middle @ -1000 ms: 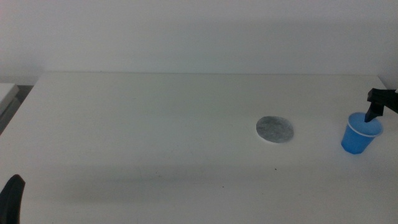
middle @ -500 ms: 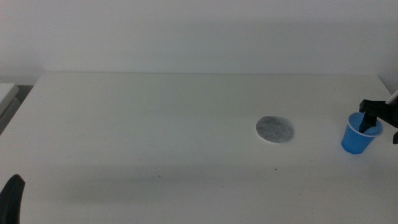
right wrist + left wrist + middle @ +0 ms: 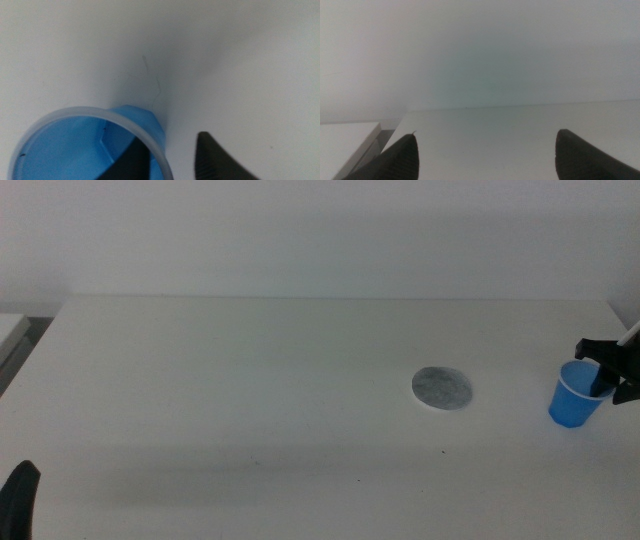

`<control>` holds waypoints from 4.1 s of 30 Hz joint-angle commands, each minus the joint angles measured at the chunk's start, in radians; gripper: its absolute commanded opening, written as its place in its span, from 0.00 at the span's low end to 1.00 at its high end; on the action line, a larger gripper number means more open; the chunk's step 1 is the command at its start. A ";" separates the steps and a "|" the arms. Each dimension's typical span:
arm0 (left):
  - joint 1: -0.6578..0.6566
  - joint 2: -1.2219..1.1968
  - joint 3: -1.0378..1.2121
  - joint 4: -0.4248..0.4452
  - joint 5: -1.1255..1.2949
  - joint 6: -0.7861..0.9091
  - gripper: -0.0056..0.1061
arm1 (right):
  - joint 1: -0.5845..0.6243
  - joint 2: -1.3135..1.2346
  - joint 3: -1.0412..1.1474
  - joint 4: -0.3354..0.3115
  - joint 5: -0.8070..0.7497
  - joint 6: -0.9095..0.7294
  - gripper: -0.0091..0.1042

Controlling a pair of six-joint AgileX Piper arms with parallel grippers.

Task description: Place an empty cup on a cup mat.

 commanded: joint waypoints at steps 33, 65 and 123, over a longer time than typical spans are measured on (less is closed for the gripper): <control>-0.003 0.005 0.000 -0.002 -0.012 -0.004 0.89 | 0.265 -0.147 -0.302 0.021 0.153 0.047 0.06; -0.003 0.005 0.000 -0.002 -0.012 0.000 0.89 | 0.401 0.131 -0.377 0.006 0.136 0.054 0.06; -0.003 0.005 0.000 -0.002 -0.012 -0.003 0.89 | 0.374 -0.248 -0.234 -0.157 0.050 0.087 0.74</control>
